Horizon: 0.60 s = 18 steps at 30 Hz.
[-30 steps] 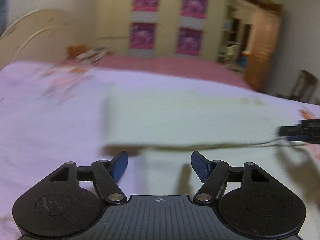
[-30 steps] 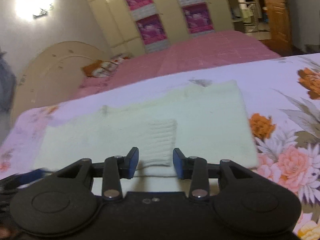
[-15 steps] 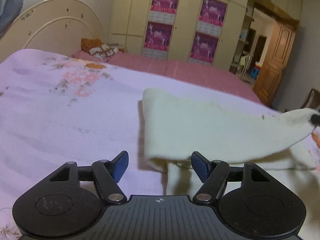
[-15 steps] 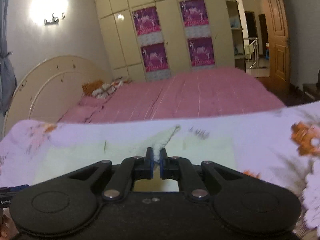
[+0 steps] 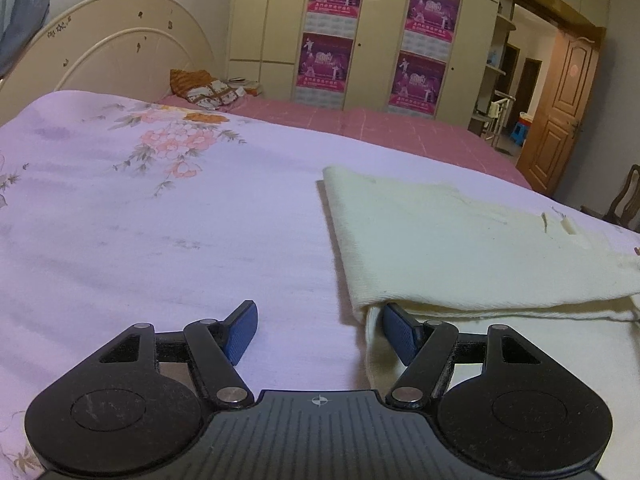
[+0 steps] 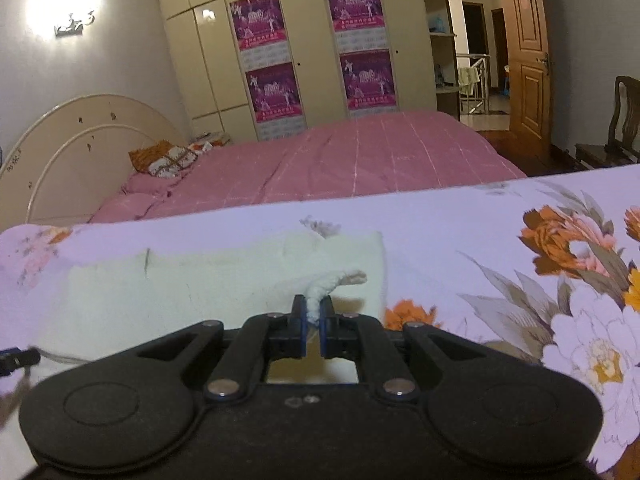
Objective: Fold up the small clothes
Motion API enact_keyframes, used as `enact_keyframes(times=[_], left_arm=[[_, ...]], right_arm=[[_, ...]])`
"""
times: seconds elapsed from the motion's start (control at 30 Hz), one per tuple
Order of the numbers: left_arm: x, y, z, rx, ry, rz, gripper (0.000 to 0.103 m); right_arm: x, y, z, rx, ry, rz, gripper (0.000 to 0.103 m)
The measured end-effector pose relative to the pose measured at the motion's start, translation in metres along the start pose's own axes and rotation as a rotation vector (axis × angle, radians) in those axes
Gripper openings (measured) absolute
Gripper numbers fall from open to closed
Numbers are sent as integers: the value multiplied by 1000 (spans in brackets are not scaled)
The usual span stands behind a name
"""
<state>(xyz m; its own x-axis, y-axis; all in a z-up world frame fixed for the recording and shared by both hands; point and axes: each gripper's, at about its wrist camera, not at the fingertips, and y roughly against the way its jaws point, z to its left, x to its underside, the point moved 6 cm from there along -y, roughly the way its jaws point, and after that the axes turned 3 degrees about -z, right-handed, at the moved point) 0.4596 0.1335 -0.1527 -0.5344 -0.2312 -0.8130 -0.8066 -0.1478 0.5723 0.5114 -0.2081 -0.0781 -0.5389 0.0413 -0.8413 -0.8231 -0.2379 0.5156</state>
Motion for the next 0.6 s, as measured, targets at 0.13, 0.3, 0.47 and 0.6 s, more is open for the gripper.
enact_keyframes(times=[0.13,0.3,0.47,0.6], left_arm=[[0,-3,1,0,-2,2,70],[0,-4,0,-1,-17,7,70],[1,-2,-3,-3,-69,22,70],[-16,24,-14,37,-89,-63,70]], right_arm=[[3,3,-2,3,-11,0,7],[7,7,-7,10,-17,12,7],[23,-1,-19,45,-27,51,7],[27,10,-23,58,-23,35,15]])
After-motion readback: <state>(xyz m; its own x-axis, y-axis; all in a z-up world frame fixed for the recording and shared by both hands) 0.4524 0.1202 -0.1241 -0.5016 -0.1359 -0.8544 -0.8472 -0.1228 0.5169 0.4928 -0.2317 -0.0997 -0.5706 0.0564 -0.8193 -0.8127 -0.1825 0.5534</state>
